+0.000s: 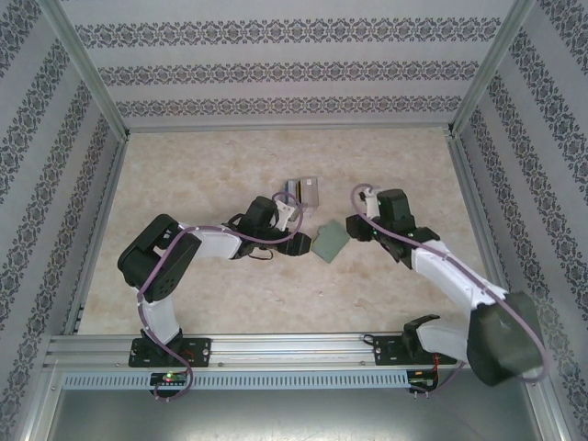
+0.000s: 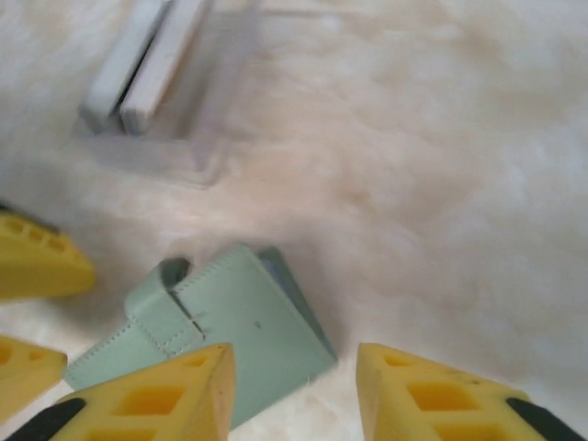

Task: Put the credit cards into the card holder
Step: Open the card holder at the center of the table.

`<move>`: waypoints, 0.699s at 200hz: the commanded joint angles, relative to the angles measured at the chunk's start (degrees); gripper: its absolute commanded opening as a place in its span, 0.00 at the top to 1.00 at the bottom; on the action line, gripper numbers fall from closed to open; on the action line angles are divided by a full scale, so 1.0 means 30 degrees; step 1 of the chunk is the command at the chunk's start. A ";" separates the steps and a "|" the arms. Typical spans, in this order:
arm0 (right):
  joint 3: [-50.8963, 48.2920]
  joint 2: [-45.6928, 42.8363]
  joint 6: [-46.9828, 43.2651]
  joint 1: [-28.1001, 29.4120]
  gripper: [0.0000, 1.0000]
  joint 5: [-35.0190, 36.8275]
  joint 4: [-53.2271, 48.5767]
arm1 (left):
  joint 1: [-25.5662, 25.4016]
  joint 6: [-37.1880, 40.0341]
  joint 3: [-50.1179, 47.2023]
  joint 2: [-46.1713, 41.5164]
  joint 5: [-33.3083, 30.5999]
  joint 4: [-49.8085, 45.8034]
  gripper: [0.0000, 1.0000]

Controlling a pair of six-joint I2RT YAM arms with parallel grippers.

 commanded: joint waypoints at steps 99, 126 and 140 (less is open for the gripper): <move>0.5057 0.6147 1.1276 0.5582 0.35 0.2451 -0.6025 | 0.0755 -0.1648 -0.1220 -0.1390 -0.2334 0.0445 0.34; 0.7454 0.8830 1.2091 0.6748 0.29 0.3884 -0.8152 | 0.2468 -0.3243 -0.2930 -0.2935 -0.4772 0.0321 0.35; 0.8800 1.0053 1.2718 0.7331 0.28 0.5604 -0.9941 | 0.3200 -0.3905 -0.3654 -0.3299 -0.5666 0.0439 0.35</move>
